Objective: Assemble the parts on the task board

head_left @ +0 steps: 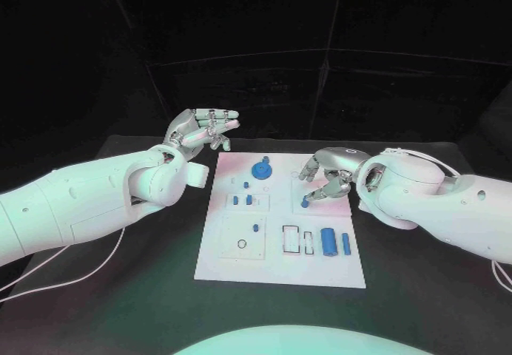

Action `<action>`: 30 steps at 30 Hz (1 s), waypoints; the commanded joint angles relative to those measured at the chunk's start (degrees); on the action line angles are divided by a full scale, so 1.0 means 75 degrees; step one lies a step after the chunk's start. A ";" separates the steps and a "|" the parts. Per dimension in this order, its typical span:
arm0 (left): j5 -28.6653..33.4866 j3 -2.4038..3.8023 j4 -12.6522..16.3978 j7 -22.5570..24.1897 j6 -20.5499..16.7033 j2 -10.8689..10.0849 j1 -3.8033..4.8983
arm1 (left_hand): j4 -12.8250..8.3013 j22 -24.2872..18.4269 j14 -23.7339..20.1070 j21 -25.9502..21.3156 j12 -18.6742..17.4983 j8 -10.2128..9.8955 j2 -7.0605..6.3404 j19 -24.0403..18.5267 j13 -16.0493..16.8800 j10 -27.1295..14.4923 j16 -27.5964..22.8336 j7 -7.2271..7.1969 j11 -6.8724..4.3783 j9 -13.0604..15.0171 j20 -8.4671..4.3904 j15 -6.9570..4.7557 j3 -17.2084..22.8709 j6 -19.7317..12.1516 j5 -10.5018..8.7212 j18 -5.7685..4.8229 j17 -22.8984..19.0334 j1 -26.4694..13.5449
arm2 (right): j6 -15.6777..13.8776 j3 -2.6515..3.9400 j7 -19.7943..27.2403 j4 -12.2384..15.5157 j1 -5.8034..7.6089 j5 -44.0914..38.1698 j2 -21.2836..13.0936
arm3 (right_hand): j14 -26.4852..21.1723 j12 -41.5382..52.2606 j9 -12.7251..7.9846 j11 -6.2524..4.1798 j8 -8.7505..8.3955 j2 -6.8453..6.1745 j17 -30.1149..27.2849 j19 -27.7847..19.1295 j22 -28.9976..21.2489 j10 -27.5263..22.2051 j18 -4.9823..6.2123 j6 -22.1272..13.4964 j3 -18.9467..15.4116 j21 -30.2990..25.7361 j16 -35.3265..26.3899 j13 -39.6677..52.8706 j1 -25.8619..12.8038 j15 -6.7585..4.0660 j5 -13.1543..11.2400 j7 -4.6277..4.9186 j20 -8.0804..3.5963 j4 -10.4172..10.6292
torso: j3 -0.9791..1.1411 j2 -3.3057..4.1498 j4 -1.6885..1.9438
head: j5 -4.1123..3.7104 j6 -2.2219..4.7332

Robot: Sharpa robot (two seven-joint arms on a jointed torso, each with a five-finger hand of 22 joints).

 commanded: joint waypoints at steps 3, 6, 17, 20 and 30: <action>0.0018 0.0007 -0.0005 0.0044 0.0110 0.0014 0.0014 | -0.0046 -0.0003 -0.0060 -0.0015 0.0038 0.0027 0.0064 -0.0043 0.0008 -0.0059 -0.0034 0.0011 -0.0020 -0.0009 0.0019 -0.0012 -0.0001 0.0035 -0.0023 0.0102 -0.0011 -0.0006 | 0.0730 -0.0009 -0.0094 0.0044 -0.0008 0.0035 0.0026 | 0.0093 0.0134 0.0014 -0.0057 0.0043 0.0115 -0.0054 -0.0002 -0.0036 0.0047 0.0148 0.0117 -0.0133 -0.0059 -0.0015 0.0010 0.0075 -0.0001 0.0065 0.0054 0.0009 0.0008 | 0.0008 -0.0001 0.0001 | 0.0001 0.0000; 0.0018 0.0007 -0.0011 0.0036 0.0118 0.0017 0.0014 | -0.0046 -0.0003 -0.0060 -0.0015 0.0038 0.0027 0.0064 -0.0043 0.0008 -0.0059 -0.0034 0.0011 -0.0020 -0.0009 0.0019 -0.0012 -0.0001 0.0035 -0.0023 0.0102 -0.0011 -0.0006 | 0.0861 -0.0016 -0.0094 0.0042 -0.0018 0.0033 0.0036 | 0.0081 0.0206 0.0011 -0.0076 0.0038 0.0155 -0.0118 -0.0015 -0.0067 0.0106 0.0155 0.0131 -0.0192 -0.0086 -0.0052 0.0009 0.0109 -0.0016 0.0103 0.0070 -0.0003 0.0005 | 0.0011 -0.0001 -0.0004 | 0.0006 -0.0001; 0.0018 0.0007 -0.0024 0.0025 0.0133 0.0036 0.0014 | -0.0046 -0.0003 -0.0060 -0.0015 0.0038 0.0027 0.0064 -0.0043 0.0008 -0.0059 -0.0034 0.0011 -0.0020 -0.0009 0.0019 -0.0012 -0.0001 0.0035 -0.0023 0.0102 -0.0011 -0.0006 | 0.0815 -0.0039 -0.0162 -0.0074 -0.0092 -0.0165 0.0158 | 0.0103 0.0347 0.0019 -0.0114 0.0088 0.0459 -0.0136 0.0074 0.0008 0.0233 0.0135 0.0336 -0.0198 -0.0043 -0.0053 -0.0025 0.0309 -0.0054 0.0186 0.0141 -0.0042 -0.0023 | 0.0020 0.0013 -0.0001 | 0.0009 -0.0003; 0.0018 0.0007 -0.0029 0.0022 0.0133 0.0039 0.0013 | -0.0046 -0.0003 -0.0060 -0.0015 0.0038 0.0027 0.0064 -0.0043 0.0008 -0.0059 -0.0034 0.0011 -0.0020 -0.0009 0.0019 -0.0012 -0.0001 0.0035 -0.0023 0.0102 -0.0011 -0.0006 | 0.0819 -0.0046 -0.0153 -0.0129 -0.0116 -0.0196 0.0209 | 0.0101 0.0383 0.0018 -0.0134 0.0101 0.0549 -0.0158 0.0187 0.0155 0.0356 0.0103 0.0413 -0.0140 0.0066 -0.0066 -0.0031 0.0377 -0.0076 0.0151 0.0155 -0.0052 -0.0036 | 0.0015 0.0009 -0.0009 | 0.0019 -0.0009; 0.0018 0.0007 -0.0035 0.0020 0.0145 0.0049 0.0013 | -0.0052 -0.0016 -0.0066 -0.0033 0.0067 0.0039 0.0070 -0.0046 0.0018 -0.0059 -0.0032 0.0010 -0.0021 -0.0009 0.0018 -0.0013 -0.0007 0.0041 -0.0023 0.0106 -0.0020 -0.0011 | 0.0678 -0.0059 -0.0098 -0.0253 -0.0202 -0.0300 0.0320 | 0.0152 0.0319 0.0020 -0.0153 0.0155 0.0724 -0.0016 0.0369 0.0402 0.0705 0.0051 0.0695 0.0128 0.0255 0.0034 -0.0052 0.0478 -0.0097 0.0032 0.0195 -0.0080 0.0005 | 0.0012 0.0003 0.0002 | 0.0007 -0.0045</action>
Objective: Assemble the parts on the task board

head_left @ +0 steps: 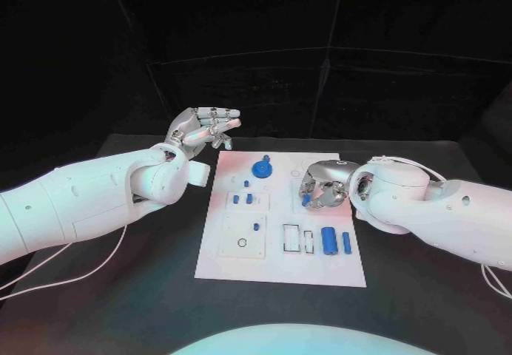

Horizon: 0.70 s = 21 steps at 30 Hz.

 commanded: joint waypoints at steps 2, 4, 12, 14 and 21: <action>0.0018 0.0007 0.0003 0.0031 0.0096 0.0012 0.0012 | -0.0052 -0.0013 -0.0066 -0.0033 0.0041 0.0040 0.0070 -0.0046 0.0012 -0.0043 -0.0032 0.0010 -0.0006 -0.0009 0.0018 -0.0013 -0.0007 0.0041 -0.0023 0.0106 -0.0012 -0.0011 | -0.0080 0.0001 0.0039 -0.0055 -0.0008 -0.0160 0.0042 | 0.0164 -0.0065 0.0005 -0.0007 0.0037 0.0113 0.0065 0.0110 0.0101 0.0152 0.0038 0.0131 0.0143 0.0103 0.0085 -0.0011 0.0029 -0.0044 -0.0057 0.0012 -0.0003 -0.0001 | -0.0003 -0.0004 0.0014 | -0.0017 -0.0016; 0.0018 0.0007 0.0002 0.0031 0.0094 0.0010 0.0012 | -0.0052 -0.0013 -0.0066 -0.0033 0.0041 0.0040 0.0070 -0.0046 0.0012 -0.0043 -0.0032 0.0010 -0.0006 -0.0009 0.0018 -0.0013 -0.0007 0.0041 -0.0023 0.0106 -0.0012 -0.0011 | -0.0087 0.0000 0.0058 -0.0091 -0.0029 -0.0176 0.0070 | 0.0173 -0.0094 0.0007 -0.0024 0.0057 0.0125 0.0090 0.0147 0.0160 0.0298 0.0027 0.0229 0.0245 0.0149 0.0109 -0.0007 0.0052 -0.0056 -0.0070 0.0011 -0.0011 0.0011 | -0.0005 -0.0005 0.0009 | -0.0008 -0.0017; 0.0018 0.0007 0.0007 0.0033 0.0094 0.0005 0.0012 | -0.0052 -0.0013 -0.0066 -0.0033 0.0041 0.0040 0.0070 -0.0046 0.0012 -0.0043 -0.0032 0.0010 -0.0006 -0.0009 0.0018 -0.0013 -0.0007 0.0041 -0.0023 0.0106 -0.0012 -0.0011 | -0.0322 -0.0002 0.0099 -0.0193 -0.0080 -0.0284 0.0139 | 0.0210 -0.0170 0.0023 -0.0106 0.0148 0.0167 0.0219 0.0299 0.0415 0.0805 -0.0022 0.0592 0.0644 0.0342 0.0221 0.0005 0.0148 -0.0128 -0.0107 -0.0021 -0.0069 0.0030 | -0.0007 -0.0005 0.0007 | 0.0001 -0.0027; 0.0018 0.0007 0.0007 0.0033 0.0093 0.0002 0.0012 | -0.0052 -0.0013 -0.0066 -0.0033 0.0041 0.0040 0.0070 -0.0046 0.0012 -0.0043 -0.0032 0.0010 -0.0006 -0.0009 0.0018 -0.0013 -0.0007 0.0041 -0.0023 0.0106 -0.0012 -0.0011 | -0.0493 -0.0002 0.0104 -0.0197 -0.0088 -0.0361 0.0139 | 0.0222 -0.0193 0.0035 -0.0143 0.0202 0.0226 0.0267 0.0360 0.0521 0.0964 -0.0042 0.0734 0.0873 0.0421 0.0260 0.0014 0.0271 -0.0163 -0.0320 -0.0053 -0.0098 -0.0034 | -0.0008 -0.0006 0.0006 | 0.0000 -0.0034; 0.0018 0.0007 0.0006 0.0035 0.0090 -0.0002 0.0012 | -0.0052 -0.0013 -0.0066 -0.0033 0.0041 0.0040 0.0070 -0.0046 0.0012 -0.0043 -0.0032 0.0010 -0.0006 -0.0009 0.0018 -0.0013 -0.0007 0.0041 -0.0023 0.0106 -0.0012 -0.0011 | -0.1070 -0.0002 0.0193 -0.0152 -0.0104 -0.0567 0.0108 | 0.0243 -0.0281 0.0045 -0.0227 0.0289 0.0205 0.0361 0.0511 0.0806 0.1324 -0.0099 0.1007 0.1449 0.0638 0.0346 0.0038 0.0409 -0.0228 -0.0428 -0.0112 -0.0173 -0.0241 | -0.0004 -0.0007 0.0005 | 0.0004 -0.0043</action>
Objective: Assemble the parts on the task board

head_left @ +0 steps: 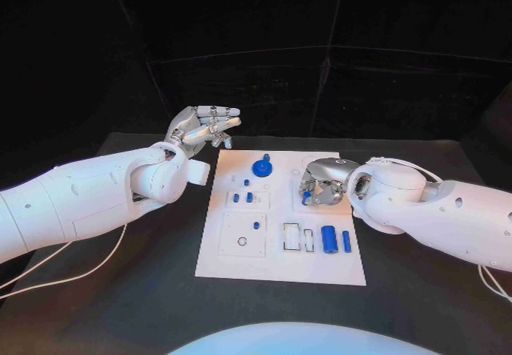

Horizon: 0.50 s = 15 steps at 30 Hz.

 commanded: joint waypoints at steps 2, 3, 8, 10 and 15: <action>0.0018 0.0007 0.0007 0.0039 0.0079 -0.0003 0.0012 | -0.0052 -0.0008 -0.0066 -0.0033 0.0024 0.0040 0.0070 -0.0046 0.0008 -0.0032 -0.0032 0.0010 0.0006 -0.0009 0.0018 -0.0013 -0.0007 0.0041 -0.0023 0.0106 -0.0007 -0.0011 | -0.0806 0.0007 0.0173 0.0082 0.0011 -0.0307 -0.0036 | 0.0227 -0.0117 0.0019 -0.0015 0.0025 -0.0014 0.0007 0.0052 0.0082 0.0129 -0.0104 0.0092 0.0315 0.0070 0.0052 0.0014 0.0089 -0.0049 -0.0031 -0.0006 -0.0016 -0.0119 | 0.0005 -0.0001 -0.0007 | 0.0010 -0.0007; 0.0018 0.0007 0.0006 0.0038 0.0080 -0.0005 0.0012 | -0.0052 -0.0008 -0.0066 -0.0033 0.0024 0.0040 0.0070 -0.0046 0.0008 -0.0032 -0.0032 0.0010 0.0006 -0.0009 0.0018 -0.0013 -0.0007 0.0041 -0.0023 0.0106 -0.0007 -0.0011 | -0.0874 0.0007 0.0197 0.0113 0.0010 -0.0320 -0.0060 | 0.0224 -0.0154 0.0009 -0.0007 0.0009 -0.0051 -0.0001 0.0044 0.0087 0.0135 -0.0105 0.0083 0.0397 0.0076 0.0052 0.0012 0.0072 -0.0045 -0.0035 0.0003 -0.0016 -0.0150 | 0.0007 0.0000 -0.0009 | 0.0014 -0.0007; 0.0018 0.0007 -0.0018 0.0035 0.0074 -0.0014 0.0012 | -0.0045 -0.0011 -0.0068 -0.0038 0.0041 0.0048 0.0079 -0.0046 0.0013 -0.0041 -0.0027 0.0010 0.0007 -0.0009 0.0019 -0.0012 -0.0014 0.0043 -0.0023 0.0105 -0.0007 -0.0027 | -0.1108 0.0011 0.0293 0.0384 0.0012 -0.0253 -0.0264 | 0.0212 -0.0299 -0.0019 0.0017 -0.0047 -0.0191 -0.0024 0.0004 0.0098 0.0148 -0.0101 0.0056 0.0716 0.0089 0.0053 0.0011 -0.0056 -0.0021 -0.0052 0.0029 0.0006 -0.0244 | 0.0001 -0.0013 -0.0008 | 0.0006 0.0013; 0.0018 0.0007 -0.0024 0.0034 0.0074 -0.0014 0.0012 | -0.0045 -0.0011 -0.0068 -0.0038 0.0041 0.0048 0.0079 -0.0046 0.0013 -0.0041 -0.0027 0.0010 0.0007 -0.0009 0.0019 -0.0012 -0.0014 0.0043 -0.0023 0.0105 -0.0007 -0.0027 | -0.1174 0.0013 0.0310 0.0508 0.0013 -0.0215 -0.0335 | 0.0208 -0.0356 -0.0026 0.0030 -0.0067 -0.0256 -0.0029 -0.0006 0.0110 0.0155 -0.0101 0.0047 0.0834 0.0100 0.0057 0.0011 -0.0134 -0.0013 -0.0056 0.0040 0.0015 -0.0271 | -0.0002 -0.0013 -0.0006 | 0.0005 0.0021; 0.0018 0.0007 -0.0036 0.0026 0.0070 -0.0015 0.0012 | -0.0041 -0.0012 -0.0070 -0.0040 0.0047 0.0050 0.0080 -0.0045 0.0015 -0.0044 -0.0027 0.0012 0.0008 -0.0009 0.0020 -0.0011 -0.0020 0.0042 -0.0023 0.0105 -0.0013 -0.0036 | -0.1335 0.0020 0.0353 0.0931 0.0023 -0.0118 -0.0518 | 0.0209 -0.0401 -0.0030 0.0036 -0.0085 -0.0321 -0.0016 -0.0010 0.0122 0.0156 -0.0101 0.0036 0.0917 0.0110 0.0070 0.0011 -0.0189 -0.0005 -0.0059 0.0049 0.0022 -0.0301 | -0.0002 -0.0008 0.0005 | 0.0014 0.0021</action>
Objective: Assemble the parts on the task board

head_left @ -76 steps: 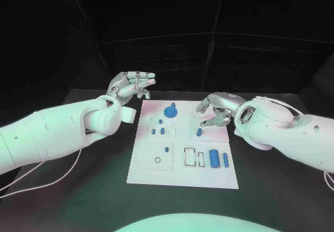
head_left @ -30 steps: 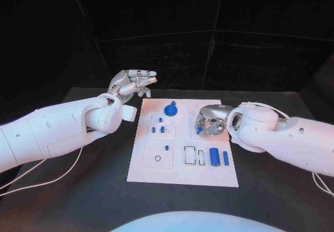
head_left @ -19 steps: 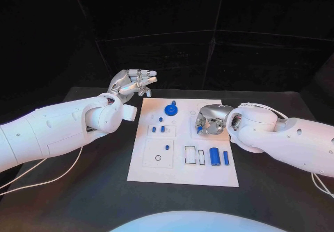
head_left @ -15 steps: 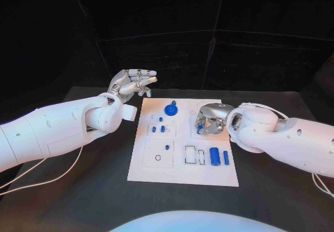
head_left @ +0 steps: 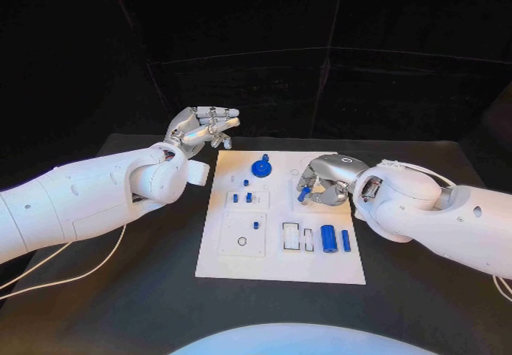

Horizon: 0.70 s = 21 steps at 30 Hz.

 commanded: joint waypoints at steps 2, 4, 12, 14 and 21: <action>0.0018 0.0006 -0.0004 0.0029 0.0068 0.0003 0.0013 | -0.0041 -0.0013 -0.0041 -0.0040 0.0047 0.0050 0.0049 -0.0045 0.0008 -0.0045 -0.0027 0.0013 0.0008 -0.0009 0.0020 0.0017 -0.0020 0.0042 -0.0023 0.0104 -0.0012 -0.0005 | -0.0518 0.0012 0.0198 0.0357 0.0022 0.0071 -0.0084 | 0.0210 -0.0033 -0.0009 0.0015 -0.0033 -0.0054 0.0002 -0.0010 0.0010 0.0035 -0.0102 0.0002 0.0058 0.0026 0.0042 -0.0012 -0.0005 -0.0006 -0.0008 0.0035 0.0022 -0.0008 | -0.0007 0.0001 0.0011 | 0.0006 0.0003; 0.0018 0.0006 -0.0008 0.0030 0.0069 0.0010 0.0013 | -0.0041 -0.0013 -0.0041 -0.0040 0.0047 0.0050 0.0049 -0.0045 0.0008 -0.0045 -0.0027 0.0013 0.0008 -0.0009 0.0020 0.0017 -0.0020 0.0042 -0.0023 0.0104 -0.0012 -0.0005 | -0.0571 0.0014 0.0240 0.0480 0.0024 0.0108 -0.0071 | 0.0211 -0.0050 -0.0010 0.0016 -0.0039 -0.0080 0.0013 -0.0007 0.0021 0.0038 -0.0103 0.0001 0.0090 0.0035 0.0050 -0.0012 -0.0028 -0.0003 -0.0010 0.0038 0.0024 -0.0020 | -0.0004 0.0005 0.0010 | 0.0011 0.0008; 0.0018 0.0007 -0.0017 0.0029 0.0080 0.0060 0.0013 | -0.0041 -0.0013 -0.0041 -0.0040 0.0047 0.0050 0.0049 -0.0045 0.0008 -0.0045 -0.0027 0.0013 0.0008 -0.0009 0.0020 0.0017 -0.0020 0.0042 -0.0023 0.0104 -0.0012 -0.0005 | -0.0567 0.0010 0.0522 0.0505 0.0018 0.0217 0.0611 | 0.0212 -0.0074 -0.0009 0.0019 -0.0044 -0.0104 0.0015 -0.0020 0.0011 0.0047 -0.0099 0.0006 0.0143 0.0030 0.0056 -0.0011 -0.0055 0.0000 0.0004 0.0043 0.0028 -0.0040 | -0.0006 0.0021 0.0006 | 0.0054 -0.0009; 0.0018 0.0007 -0.0022 0.0027 0.0088 0.0082 0.0013 | -0.0041 -0.0013 -0.0041 -0.0040 0.0047 0.0050 0.0049 -0.0045 0.0008 -0.0045 -0.0027 0.0013 0.0008 -0.0009 0.0020 0.0017 -0.0020 0.0042 -0.0023 0.0104 -0.0012 -0.0005 | -0.0533 0.0007 0.0595 0.0421 -0.0002 0.0201 0.0846 | 0.0211 -0.0078 -0.0009 0.0019 -0.0044 -0.0107 0.0006 -0.0029 0.0000 0.0050 -0.0097 0.0008 0.0154 0.0023 0.0052 -0.0010 -0.0061 0.0001 0.0011 0.0043 0.0029 -0.0045 | -0.0008 0.0023 0.0023 | 0.0067 -0.0024; 0.0018 0.0008 -0.0086 0.0017 0.0102 0.0168 0.0015 | -0.0040 -0.0015 -0.0044 -0.0043 0.0056 0.0052 0.0048 -0.0045 0.0011 -0.0051 -0.0027 0.0016 0.0009 -0.0010 0.0021 0.0018 -0.0027 0.0040 -0.0023 0.0104 -0.0018 -0.0013 | -0.0311 -0.0002 0.0829 0.0146 -0.0286 0.0151 0.1496 | 0.0208 -0.0094 -0.0008 0.0023 -0.0046 -0.0126 -0.0007 -0.0044 -0.0013 0.0054 -0.0092 0.0012 0.0178 0.0015 0.0048 -0.0010 -0.0084 0.0003 0.0035 0.0046 0.0031 -0.0058 | -0.0016 0.0016 0.0020 | 0.0177 -0.0083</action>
